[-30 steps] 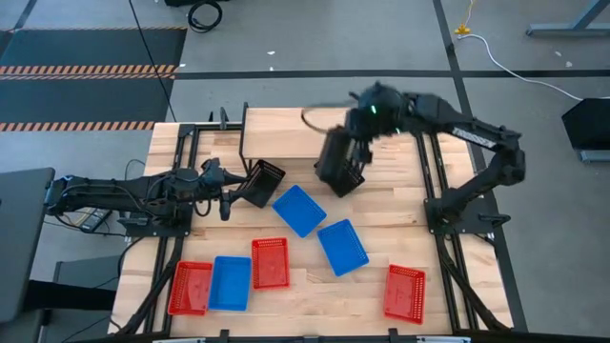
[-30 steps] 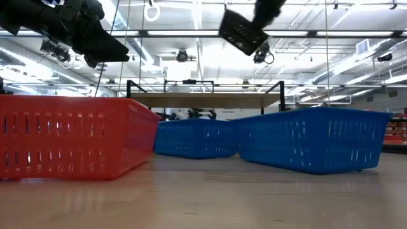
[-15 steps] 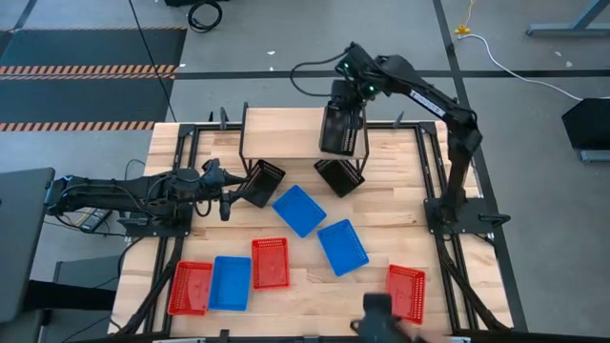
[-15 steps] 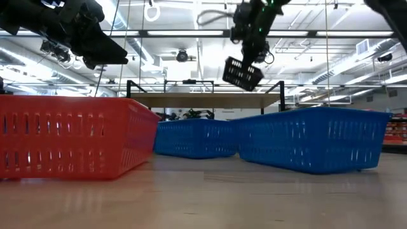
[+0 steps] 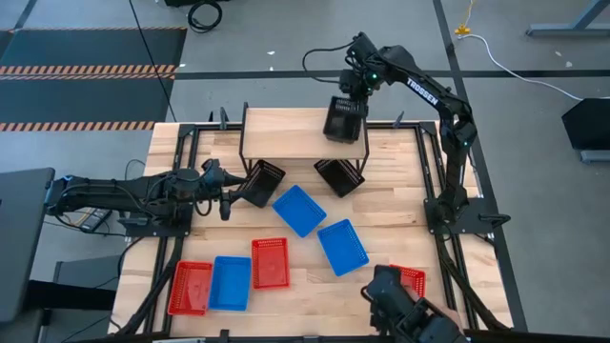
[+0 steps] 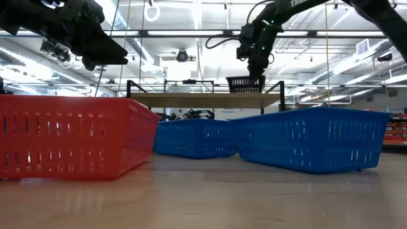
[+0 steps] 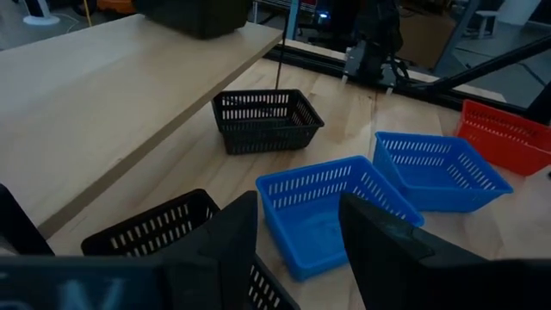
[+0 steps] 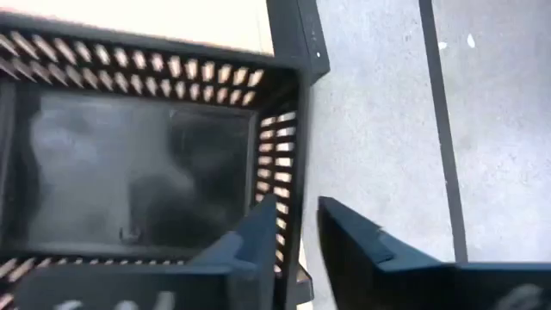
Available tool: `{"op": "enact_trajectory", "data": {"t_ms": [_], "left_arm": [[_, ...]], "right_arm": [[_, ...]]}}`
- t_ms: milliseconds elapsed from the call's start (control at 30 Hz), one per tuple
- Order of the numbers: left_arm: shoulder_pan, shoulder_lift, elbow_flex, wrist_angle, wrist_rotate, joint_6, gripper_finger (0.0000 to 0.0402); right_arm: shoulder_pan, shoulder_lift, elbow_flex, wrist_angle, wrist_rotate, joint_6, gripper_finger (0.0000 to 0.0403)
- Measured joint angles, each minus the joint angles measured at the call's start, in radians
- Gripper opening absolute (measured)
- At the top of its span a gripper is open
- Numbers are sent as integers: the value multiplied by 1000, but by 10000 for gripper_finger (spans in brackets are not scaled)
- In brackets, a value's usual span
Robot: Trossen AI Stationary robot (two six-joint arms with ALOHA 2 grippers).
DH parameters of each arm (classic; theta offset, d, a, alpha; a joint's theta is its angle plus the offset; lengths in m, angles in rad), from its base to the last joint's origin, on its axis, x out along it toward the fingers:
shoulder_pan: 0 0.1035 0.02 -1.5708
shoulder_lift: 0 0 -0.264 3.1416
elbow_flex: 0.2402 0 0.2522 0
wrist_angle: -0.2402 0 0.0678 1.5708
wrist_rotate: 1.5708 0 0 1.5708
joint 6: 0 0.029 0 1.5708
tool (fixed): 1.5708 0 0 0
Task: Stack baskets on shelf by color
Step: Put the bottom right black bin on the shelf
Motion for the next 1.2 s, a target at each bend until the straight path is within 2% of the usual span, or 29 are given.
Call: {"op": "enact_trajectory", "data": {"t_ms": [200,367,700,933,1200], "left_arm": [[0,0,0,0,0,-13,172],[0,0,0,4,0,-16,172],[5,0,0,118,-53,15,172],[-11,0,0,99,-53,1,172],[-34,0,0,95,-53,0,172]], "right_arm": [[15,0,-1,38,82,-16,170],[63,-19,-1,72,96,-16,195],[240,-37,-1,13,98,97,198],[261,-35,-50,-63,200,194,197],[260,-33,-97,-180,208,248,197]]}}
